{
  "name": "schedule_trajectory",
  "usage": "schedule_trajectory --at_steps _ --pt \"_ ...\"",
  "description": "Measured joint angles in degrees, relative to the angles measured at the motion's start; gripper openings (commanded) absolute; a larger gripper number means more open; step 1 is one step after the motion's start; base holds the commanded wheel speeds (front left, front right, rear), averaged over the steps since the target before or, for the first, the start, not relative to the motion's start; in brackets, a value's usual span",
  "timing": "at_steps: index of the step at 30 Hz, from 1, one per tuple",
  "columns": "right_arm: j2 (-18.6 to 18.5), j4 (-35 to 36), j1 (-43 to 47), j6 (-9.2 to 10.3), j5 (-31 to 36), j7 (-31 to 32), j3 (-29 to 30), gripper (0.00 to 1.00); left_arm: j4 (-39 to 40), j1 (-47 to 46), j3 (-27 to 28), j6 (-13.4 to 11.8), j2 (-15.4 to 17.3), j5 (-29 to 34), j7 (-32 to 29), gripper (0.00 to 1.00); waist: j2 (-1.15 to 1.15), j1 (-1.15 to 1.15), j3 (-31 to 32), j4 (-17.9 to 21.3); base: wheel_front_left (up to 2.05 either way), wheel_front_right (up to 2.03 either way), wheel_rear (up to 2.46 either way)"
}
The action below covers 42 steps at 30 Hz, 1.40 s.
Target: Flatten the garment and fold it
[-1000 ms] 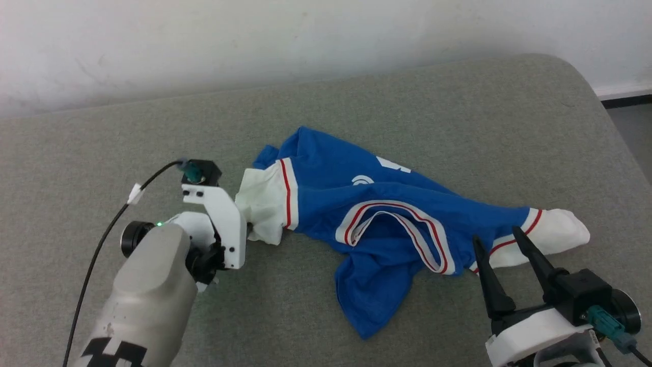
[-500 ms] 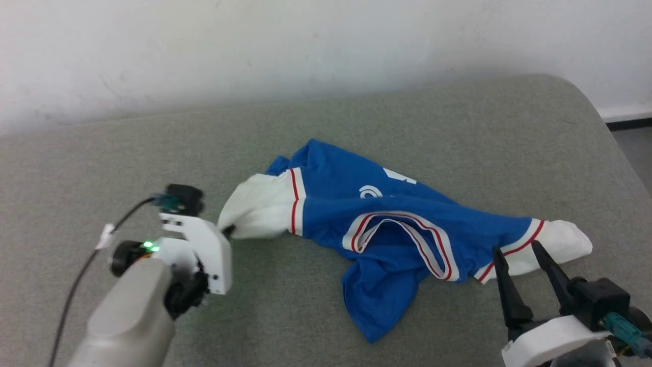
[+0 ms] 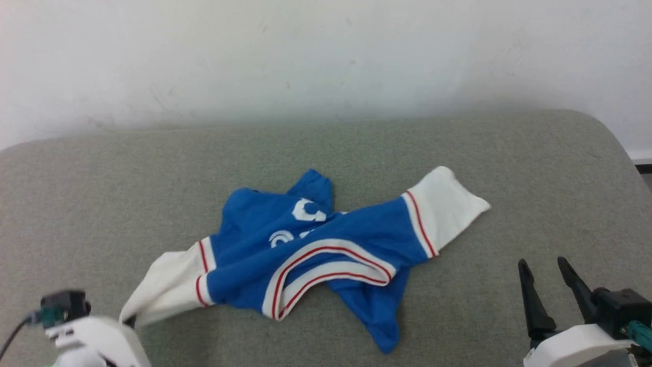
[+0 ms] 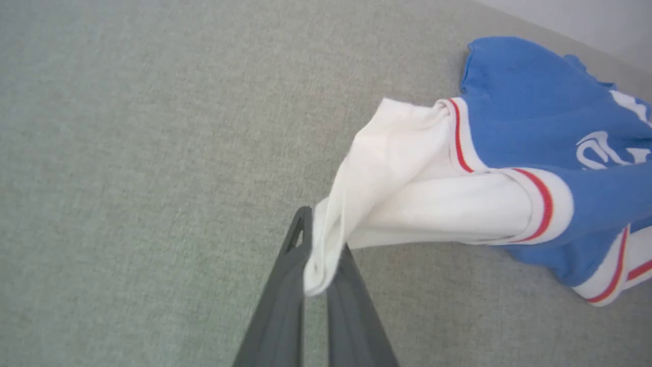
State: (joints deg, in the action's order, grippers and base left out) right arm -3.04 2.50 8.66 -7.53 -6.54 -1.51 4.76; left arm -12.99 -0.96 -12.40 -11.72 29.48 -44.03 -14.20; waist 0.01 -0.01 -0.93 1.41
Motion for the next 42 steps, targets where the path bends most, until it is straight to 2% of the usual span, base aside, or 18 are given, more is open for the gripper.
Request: schedule_trajectory --at_steps 3,6,7,8,9,13,16,22,25,31,34,39,40,42 --pt "-0.01 0.01 0.0 0.0 -0.01 0.53 0.38 1.0 1.91 4.29 1.19 -1.33 -0.77 -1.65 0.87 0.0 0.0 0.0 0.09 -0.44 0.0 0.0 0.0" --pt "0.01 0.02 -0.01 0.0 0.0 1.03 0.37 1.0 2.6 4.63 1.82 -1.49 -2.19 -1.99 3.1 0.03 0.0 0.0 0.26 -0.79 0.0 0.0 0.0" --pt "0.0 0.0 -0.02 0.0 0.02 1.05 0.36 1.0 2.52 4.54 1.86 -1.42 -2.42 -2.04 3.67 0.28 0.0 0.0 0.4 -0.87 0.0 0.0 0.0" --pt "0.0 0.03 -0.02 0.0 0.02 1.19 0.35 1.0 2.46 4.48 1.85 -1.37 -2.67 -2.22 4.04 0.44 0.0 0.0 0.57 -0.94 0.0 0.0 0.0" --pt "0.0 0.11 -0.02 0.0 0.02 1.47 0.34 1.0 2.46 4.42 1.75 -1.35 -2.89 -2.22 4.37 1.0 0.0 0.0 0.74 -1.01 0.0 0.0 0.0" --pt "0.0 0.54 -0.01 0.0 0.05 1.86 0.23 1.0 2.42 3.11 0.38 -0.35 -2.78 -1.53 4.03 1.0 0.0 0.0 1.24 -1.24 0.0 0.0 0.0" --pt "0.01 0.88 0.0 0.0 0.02 1.99 -0.09 1.0 2.63 0.71 -1.41 0.73 -0.75 0.31 2.08 1.0 0.0 0.0 1.23 -1.18 0.0 0.0 0.0" --pt "0.02 1.18 0.01 0.0 0.01 1.97 -1.02 1.0 5.19 -3.36 -8.29 8.16 4.95 2.29 -8.48 1.0 0.0 0.01 0.44 -0.48 0.0 0.0 0.0" --pt "0.01 1.05 0.0 0.0 -0.08 1.9 -1.11 1.0 6.05 -3.8 -10.66 10.28 5.92 1.4 -14.03 1.0 0.0 0.01 -0.22 -0.03 0.0 0.0 0.0" --pt "0.0 0.45 -0.26 0.0 -0.7 1.35 -1.99 1.0 3.93 -4.15 -13.77 10.67 6.25 0.93 -20.13 1.0 0.0 0.02 -1.86 1.0 0.0 0.0 0.0" --pt "0.01 0.13 -0.52 0.0 -0.76 1.05 -2.36 1.0 2.72 -4.67 -14.43 10.71 6.35 1.35 -20.92 1.0 0.0 0.0 -2.44 1.41 0.0 0.0 0.0" --pt "0.01 -0.75 -1.66 0.0 -1.01 0.69 -2.46 1.0 0.37 -6.81 -16.6 12.25 6.78 3.02 -21.85 1.0 0.0 0.0 -3.86 2.23 0.0 0.0 0.0" --pt "0.01 -0.96 -1.69 0.0 -1.01 0.43 -2.41 1.0 0.12 -7.24 -17.26 12.28 6.79 3.53 -22.4 0.93 0.0 0.0 -4.09 2.32 0.0 0.0 0.0" --pt "0.01 -1.21 -1.78 0.0 -1.02 0.4 -2.31 1.0 -0.23 -7.97 -17.95 12.76 6.81 4.16 -23.37 0.0 0.0 -0.01 -4.39 2.4 0.0 0.0 0.0"
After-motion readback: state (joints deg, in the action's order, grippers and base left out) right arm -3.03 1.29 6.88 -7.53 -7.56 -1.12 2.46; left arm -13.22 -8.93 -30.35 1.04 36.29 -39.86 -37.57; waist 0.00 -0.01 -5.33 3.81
